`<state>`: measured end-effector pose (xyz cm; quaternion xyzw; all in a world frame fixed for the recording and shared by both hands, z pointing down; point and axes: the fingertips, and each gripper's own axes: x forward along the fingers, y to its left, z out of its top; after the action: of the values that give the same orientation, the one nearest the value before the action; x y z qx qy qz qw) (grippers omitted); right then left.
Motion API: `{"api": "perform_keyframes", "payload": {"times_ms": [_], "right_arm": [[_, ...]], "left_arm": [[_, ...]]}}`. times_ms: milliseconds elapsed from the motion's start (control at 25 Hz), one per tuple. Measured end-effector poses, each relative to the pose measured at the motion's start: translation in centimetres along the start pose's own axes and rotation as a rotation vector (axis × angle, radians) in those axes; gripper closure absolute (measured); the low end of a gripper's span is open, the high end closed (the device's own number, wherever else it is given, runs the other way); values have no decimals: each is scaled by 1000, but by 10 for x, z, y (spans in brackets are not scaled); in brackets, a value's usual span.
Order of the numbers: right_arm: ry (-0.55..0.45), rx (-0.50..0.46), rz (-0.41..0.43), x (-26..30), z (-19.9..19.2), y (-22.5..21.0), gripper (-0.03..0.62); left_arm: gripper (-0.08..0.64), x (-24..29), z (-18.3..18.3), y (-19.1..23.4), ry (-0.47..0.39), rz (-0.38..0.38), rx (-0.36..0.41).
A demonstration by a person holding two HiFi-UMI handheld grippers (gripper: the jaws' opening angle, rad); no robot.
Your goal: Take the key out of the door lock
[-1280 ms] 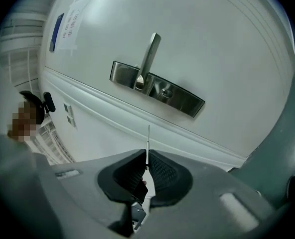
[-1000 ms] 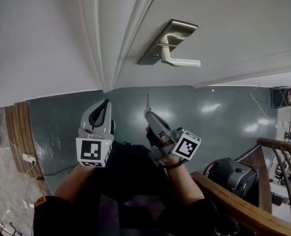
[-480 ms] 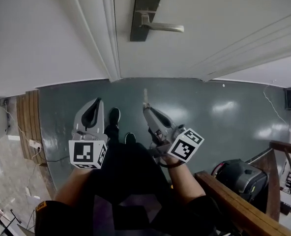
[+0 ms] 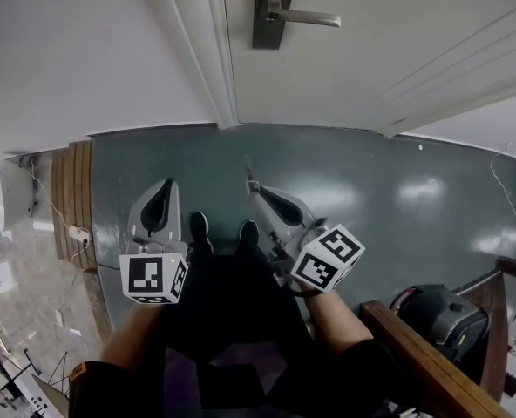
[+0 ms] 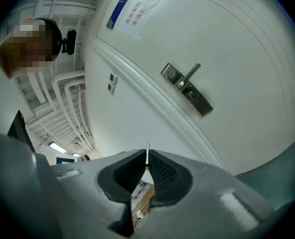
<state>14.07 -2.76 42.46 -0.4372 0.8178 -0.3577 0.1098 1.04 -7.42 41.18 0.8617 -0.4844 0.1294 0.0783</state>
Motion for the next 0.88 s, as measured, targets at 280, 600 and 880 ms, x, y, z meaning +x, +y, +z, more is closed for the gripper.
{"api": "perform_keyframes", "payload": {"times_ms": [280,600,880], "right_arm": [[24,-91,-3,19,-22,38,577],[-20,-170,-113,59,-65,106,577],[-53,-236,-240,80,-106,166,577]], "left_arm": [[543,-46,-14,37,-16,39,-15],[543,-101,-32,101,-53,-3,-36],[543,-148,-39,146,-98,-98,-49]]}}
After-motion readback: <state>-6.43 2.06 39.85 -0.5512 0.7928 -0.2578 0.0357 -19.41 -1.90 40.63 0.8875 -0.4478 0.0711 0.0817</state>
